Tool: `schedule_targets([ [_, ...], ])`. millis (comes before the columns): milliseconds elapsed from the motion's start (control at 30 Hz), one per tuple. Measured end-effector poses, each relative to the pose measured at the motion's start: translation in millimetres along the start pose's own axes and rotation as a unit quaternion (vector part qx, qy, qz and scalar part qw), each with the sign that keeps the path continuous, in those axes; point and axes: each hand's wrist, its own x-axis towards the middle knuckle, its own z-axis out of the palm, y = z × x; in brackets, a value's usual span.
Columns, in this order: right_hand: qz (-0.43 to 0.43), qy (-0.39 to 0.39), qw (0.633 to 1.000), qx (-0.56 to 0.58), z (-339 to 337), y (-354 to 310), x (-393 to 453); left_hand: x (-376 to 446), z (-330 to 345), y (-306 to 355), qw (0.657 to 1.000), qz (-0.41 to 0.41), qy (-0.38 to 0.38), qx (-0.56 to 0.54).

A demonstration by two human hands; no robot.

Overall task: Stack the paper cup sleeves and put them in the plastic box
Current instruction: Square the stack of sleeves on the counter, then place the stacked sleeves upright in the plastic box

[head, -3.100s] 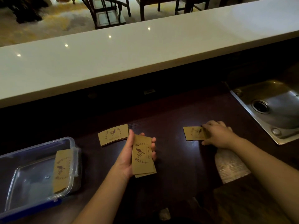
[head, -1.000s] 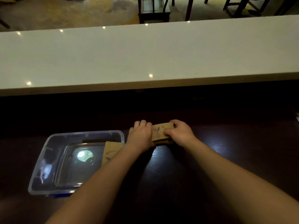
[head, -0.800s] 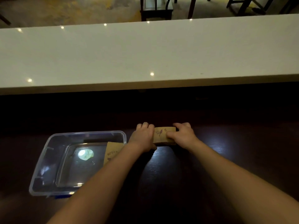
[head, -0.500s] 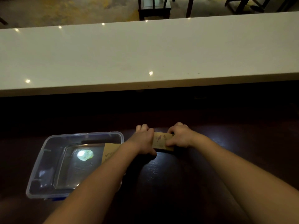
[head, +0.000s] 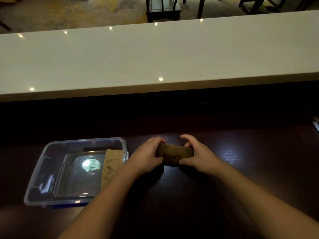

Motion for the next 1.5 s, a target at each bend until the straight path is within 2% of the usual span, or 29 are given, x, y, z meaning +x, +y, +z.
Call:
schedule_targets([
  [100, -0.059, 0.047, 0.994, -0.073, -3, 13, -22, -22, 25, 13, 0.996, 0.020, 0.081, -0.032],
  [200, -0.100, 0.088, 0.978, -0.161, 5, 24, -43, -40, 56, 23, 0.991, 0.019, 0.126, -0.038],
  [333, -0.066, 0.117, 0.975, -0.176, 29, 30, -57, -52, 89, 28, 0.983, -0.012, 0.183, -0.027],
  [433, -0.025, 0.132, 0.977, -0.164, 40, 27, -60, -55, 102, 31, 0.981, -0.039, 0.192, -0.018],
  [500, -0.027, 0.154, 0.963, -0.217, 42, 24, -59, -55, 107, 32, 0.982, -0.049, 0.185, -0.003],
  [600, -0.057, 0.177, 0.932, -0.312, 38, 19, -55, -50, 105, 30, 0.982, -0.040, 0.183, 0.024],
  [700, -0.127, 0.156, 0.914, -0.351, 24, 19, -49, -49, 98, 24, 0.984, -0.020, 0.178, 0.019],
  [800, -0.164, 0.113, 0.937, -0.287, 4, 20, -45, -51, 87, 21, 0.979, -0.008, 0.196, -0.057],
  [900, -0.112, 0.085, 0.985, -0.103, -1, 17, -46, -54, 67, 25, 0.945, -0.006, 0.240, -0.223],
  [967, -0.087, 0.078, 0.993, -0.017, 8, 15, -48, -56, 56, 31, 0.930, 0.021, 0.254, -0.265],
  [1100, -0.086, 0.078, 0.993, -0.018, 31, 16, -50, -63, 51, 42, 0.956, 0.107, 0.255, -0.099],
  [1233, -0.057, 0.072, 0.987, -0.134, 40, 21, -50, -66, 66, 49, 0.957, 0.132, 0.256, 0.037],
  [1367, -0.075, 0.083, 0.981, -0.158, 44, 26, -51, -64, 74, 51, 0.949, 0.113, 0.279, 0.088],
  [1500, -0.085, 0.111, 0.982, -0.128, 45, 31, -55, -71, 75, 42, 0.934, 0.165, 0.296, 0.114],
])
